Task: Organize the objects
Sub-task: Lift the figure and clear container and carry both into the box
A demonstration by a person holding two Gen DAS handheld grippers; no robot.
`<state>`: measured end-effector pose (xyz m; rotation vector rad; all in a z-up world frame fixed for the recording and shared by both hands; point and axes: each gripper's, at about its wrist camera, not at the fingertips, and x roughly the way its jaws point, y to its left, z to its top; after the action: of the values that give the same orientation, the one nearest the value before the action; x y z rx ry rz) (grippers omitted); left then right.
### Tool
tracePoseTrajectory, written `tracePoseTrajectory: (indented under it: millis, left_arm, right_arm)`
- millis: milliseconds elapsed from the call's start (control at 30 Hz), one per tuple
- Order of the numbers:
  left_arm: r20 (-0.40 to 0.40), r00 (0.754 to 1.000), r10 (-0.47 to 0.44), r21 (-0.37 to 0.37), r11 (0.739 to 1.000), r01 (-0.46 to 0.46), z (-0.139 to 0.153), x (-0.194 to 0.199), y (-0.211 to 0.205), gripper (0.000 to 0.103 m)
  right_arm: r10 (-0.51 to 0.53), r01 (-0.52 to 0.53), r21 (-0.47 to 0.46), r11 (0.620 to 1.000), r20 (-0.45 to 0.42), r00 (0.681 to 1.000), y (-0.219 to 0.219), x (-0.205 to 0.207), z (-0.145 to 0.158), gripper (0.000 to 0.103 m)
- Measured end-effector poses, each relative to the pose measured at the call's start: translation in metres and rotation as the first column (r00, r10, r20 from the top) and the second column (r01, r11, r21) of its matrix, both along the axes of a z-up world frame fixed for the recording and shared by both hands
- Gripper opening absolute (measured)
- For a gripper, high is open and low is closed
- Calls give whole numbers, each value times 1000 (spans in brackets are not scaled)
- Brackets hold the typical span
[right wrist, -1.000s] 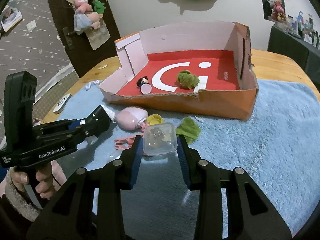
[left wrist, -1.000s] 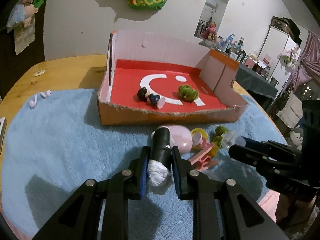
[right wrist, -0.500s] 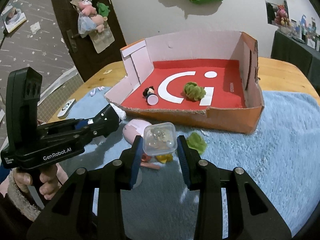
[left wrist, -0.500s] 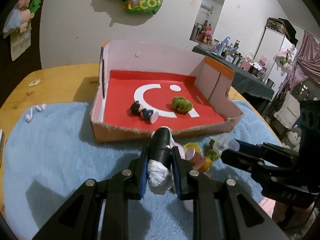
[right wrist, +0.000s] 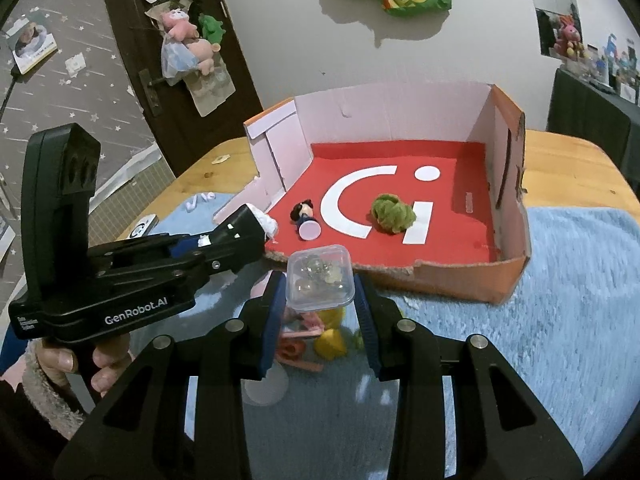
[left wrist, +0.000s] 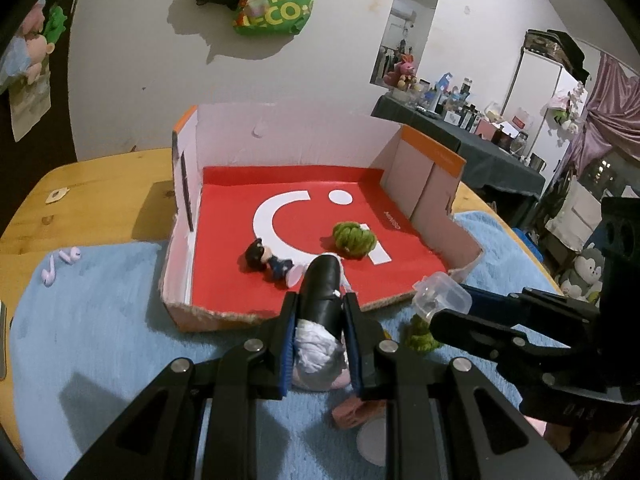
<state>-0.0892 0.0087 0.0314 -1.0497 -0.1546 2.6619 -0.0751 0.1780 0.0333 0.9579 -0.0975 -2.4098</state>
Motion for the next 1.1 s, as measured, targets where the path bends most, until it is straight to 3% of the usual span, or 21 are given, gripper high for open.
tracePoseTrajectory:
  millis: [467,1100]
  left_arm:
    - [5,1000,-4,-9,1000,5,2,-20,2,22]
    - [62,998,-11,-21,1000,13,-5,-60,8,22]
  right_arm:
    - [0,0,-5,1000,3,1000,-2,-26,9,33]
    - [2,-6,48,999,74,997,-8,-67,-6,33]
